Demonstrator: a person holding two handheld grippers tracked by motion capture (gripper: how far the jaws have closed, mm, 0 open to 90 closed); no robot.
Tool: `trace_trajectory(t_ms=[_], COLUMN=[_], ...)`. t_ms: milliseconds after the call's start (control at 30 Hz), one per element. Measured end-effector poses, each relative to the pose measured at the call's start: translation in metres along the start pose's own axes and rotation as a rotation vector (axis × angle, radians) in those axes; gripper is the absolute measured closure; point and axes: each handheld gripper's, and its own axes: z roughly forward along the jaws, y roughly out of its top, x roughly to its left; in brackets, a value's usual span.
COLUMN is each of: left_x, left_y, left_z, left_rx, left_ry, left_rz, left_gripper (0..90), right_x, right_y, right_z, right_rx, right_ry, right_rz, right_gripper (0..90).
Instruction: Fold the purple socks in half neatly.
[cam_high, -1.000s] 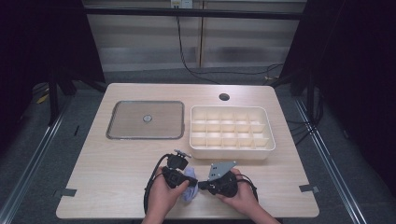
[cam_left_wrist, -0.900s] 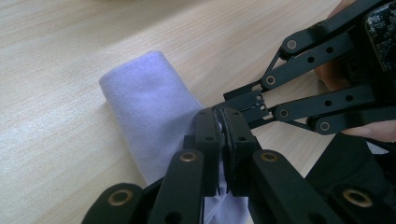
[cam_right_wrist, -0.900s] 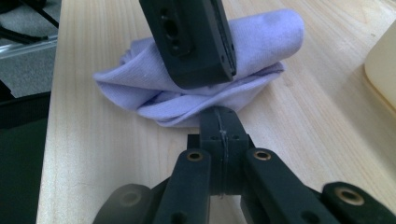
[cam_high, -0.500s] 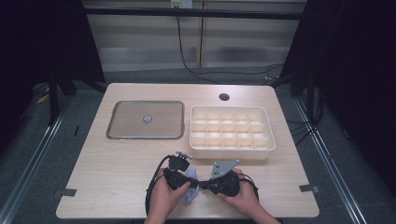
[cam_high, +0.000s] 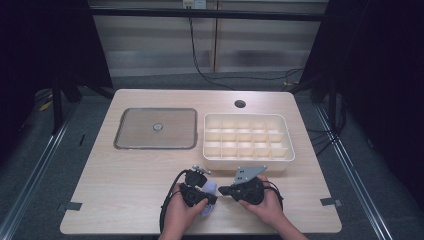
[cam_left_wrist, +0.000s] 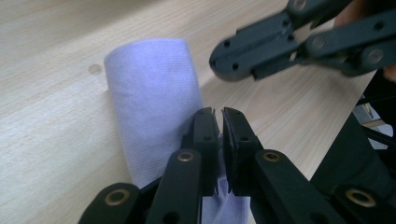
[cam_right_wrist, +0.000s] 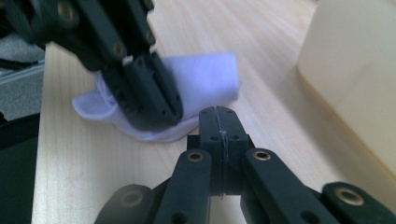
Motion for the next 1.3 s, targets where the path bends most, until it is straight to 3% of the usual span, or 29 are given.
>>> trace_trajectory(t_ms=[300, 533, 933, 1033, 1167, 1300], left_x=[0.002, 0.000, 0.003, 0.004, 0.005, 0.005], left_y=[0.001, 0.000, -0.003, -0.004, -0.005, -0.005], left_z=[0.000, 0.000, -0.003, -0.003, -0.004, -0.004], left_rx=[0.001, -0.012, 0.003, 0.008, 0.007, 0.010], left_ry=[-0.005, -0.003, -0.005, -0.004, -0.008, -0.008], left_rz=[0.010, -0.005, 0.012, 0.012, 0.004, 0.007], left_gripper=[84.8, 84.7, 84.3, 84.1, 84.1, 84.1], right_x=[0.000, 0.000, -0.006, -0.007, -0.008, -0.009], right_y=[0.012, 0.023, 0.033, 0.030, 0.028, 0.032], right_z=[-0.005, -0.001, 0.028, 0.037, 0.035, 0.027], right_rx=[-0.031, -0.038, 0.029, 0.080, 0.058, 0.044], right_ry=[0.014, 0.025, 0.034, 0.026, 0.036, 0.023], right_rz=[-0.012, -0.025, -0.044, -0.064, -0.041, -0.049], right_gripper=[90.0, 90.0, 90.0, 90.0, 90.0, 90.0])
